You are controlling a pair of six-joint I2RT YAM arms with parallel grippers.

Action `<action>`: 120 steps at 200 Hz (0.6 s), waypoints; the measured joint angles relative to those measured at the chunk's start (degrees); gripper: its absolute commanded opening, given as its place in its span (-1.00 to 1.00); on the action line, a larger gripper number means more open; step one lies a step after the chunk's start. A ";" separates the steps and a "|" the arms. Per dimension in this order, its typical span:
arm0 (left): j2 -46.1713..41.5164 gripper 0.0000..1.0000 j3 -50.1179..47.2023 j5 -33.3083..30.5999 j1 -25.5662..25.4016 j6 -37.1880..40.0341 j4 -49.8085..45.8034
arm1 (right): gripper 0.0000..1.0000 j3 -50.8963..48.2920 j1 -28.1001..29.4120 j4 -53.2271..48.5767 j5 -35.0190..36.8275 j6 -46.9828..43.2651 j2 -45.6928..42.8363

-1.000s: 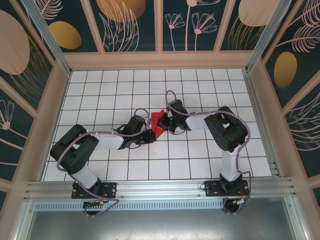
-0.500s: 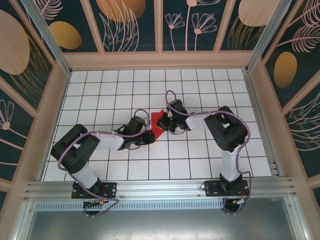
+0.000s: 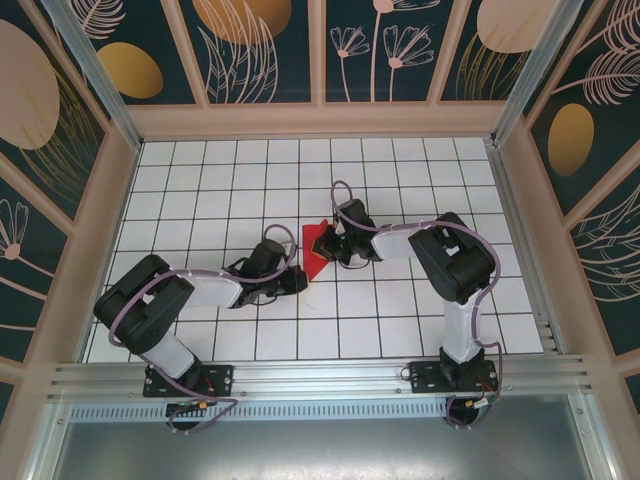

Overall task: Fold a paper plane with a square sheet of paper (pick it up from the middle)
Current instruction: Fourth fold the wing at the center of the table.

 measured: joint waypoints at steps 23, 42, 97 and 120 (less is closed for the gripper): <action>-1.25 -0.88 -0.22 0.44 -0.07 0.04 -2.16 | -1.00 0.00 0.00 0.00 0.00 0.00 0.00; -2.25 -0.87 -0.15 0.66 -0.28 0.04 -4.46 | -1.00 0.00 0.00 0.02 0.00 0.00 0.00; -6.75 -0.87 3.45 -3.54 0.04 -0.68 -5.27 | -1.00 0.00 -0.04 0.13 0.00 0.00 0.09; -5.62 -0.88 5.95 -4.17 0.39 -1.03 -3.32 | -1.00 0.04 -0.04 0.15 0.00 0.00 0.11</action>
